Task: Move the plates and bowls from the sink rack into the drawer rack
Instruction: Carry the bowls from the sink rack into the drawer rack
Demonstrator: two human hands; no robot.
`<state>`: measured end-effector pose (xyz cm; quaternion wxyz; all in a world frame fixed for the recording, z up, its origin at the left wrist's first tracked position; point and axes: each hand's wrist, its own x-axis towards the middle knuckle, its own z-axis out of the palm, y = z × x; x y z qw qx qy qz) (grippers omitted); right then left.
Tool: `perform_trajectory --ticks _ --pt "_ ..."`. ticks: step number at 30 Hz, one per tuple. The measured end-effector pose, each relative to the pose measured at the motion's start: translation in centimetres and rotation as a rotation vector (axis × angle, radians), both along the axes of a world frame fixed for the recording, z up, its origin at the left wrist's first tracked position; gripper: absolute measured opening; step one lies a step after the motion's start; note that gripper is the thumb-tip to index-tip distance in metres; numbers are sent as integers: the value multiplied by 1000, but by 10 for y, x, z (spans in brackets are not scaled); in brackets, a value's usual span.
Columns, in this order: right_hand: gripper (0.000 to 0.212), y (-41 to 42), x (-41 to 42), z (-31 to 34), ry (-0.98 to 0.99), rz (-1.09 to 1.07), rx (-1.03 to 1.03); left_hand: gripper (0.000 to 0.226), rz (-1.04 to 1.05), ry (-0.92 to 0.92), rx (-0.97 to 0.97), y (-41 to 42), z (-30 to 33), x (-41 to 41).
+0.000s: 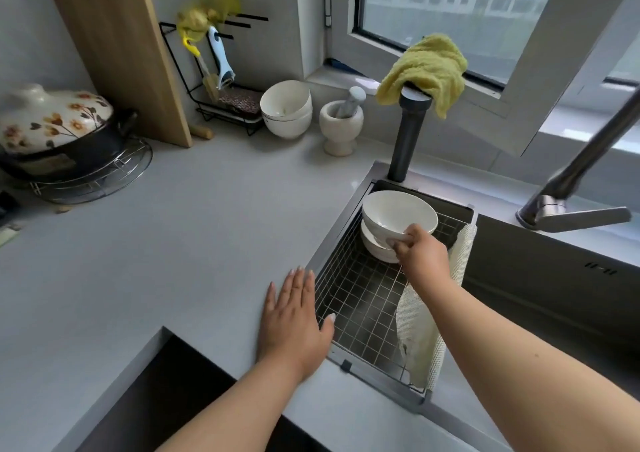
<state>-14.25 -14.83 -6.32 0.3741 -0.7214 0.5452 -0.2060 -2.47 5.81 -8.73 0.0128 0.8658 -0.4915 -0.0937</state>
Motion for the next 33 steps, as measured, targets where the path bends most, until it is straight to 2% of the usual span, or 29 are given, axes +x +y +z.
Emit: perform_trajectory --ticks 4,6,8,11,14,16,19,22,27,31,33 --pt "22 23 -16 26 -45 14 -85 80 6 15 26 1 1 1" --pt "24 40 -26 37 -60 32 -95 81 20 95 -2 1 2 3" --pt "27 60 -37 48 -85 49 -91 77 99 323 -114 0 9 3" --pt "33 91 -56 56 -85 95 -111 60 337 734 -477 4 31 -12" --pt "41 123 -74 58 -51 161 -127 45 471 844 -711 12 56 -36" --pt "44 145 -86 61 -54 212 -142 55 523 1057 -788 20 67 -47" --pt "47 177 -106 66 -63 310 -164 56 573 1358 -736 44 80 -64" --pt "40 208 -121 74 -98 406 -154 48 617 1468 -729 79 90 -82" --pt "31 255 -131 84 -227 527 -52 33 781 1537 -866 148 107 -110" --pt "49 295 -124 89 -451 514 62 36 912 1543 -1020 203 113 -121" --pt "53 313 -116 89 -478 533 200 38 972 1539 -1095 231 116 -124"
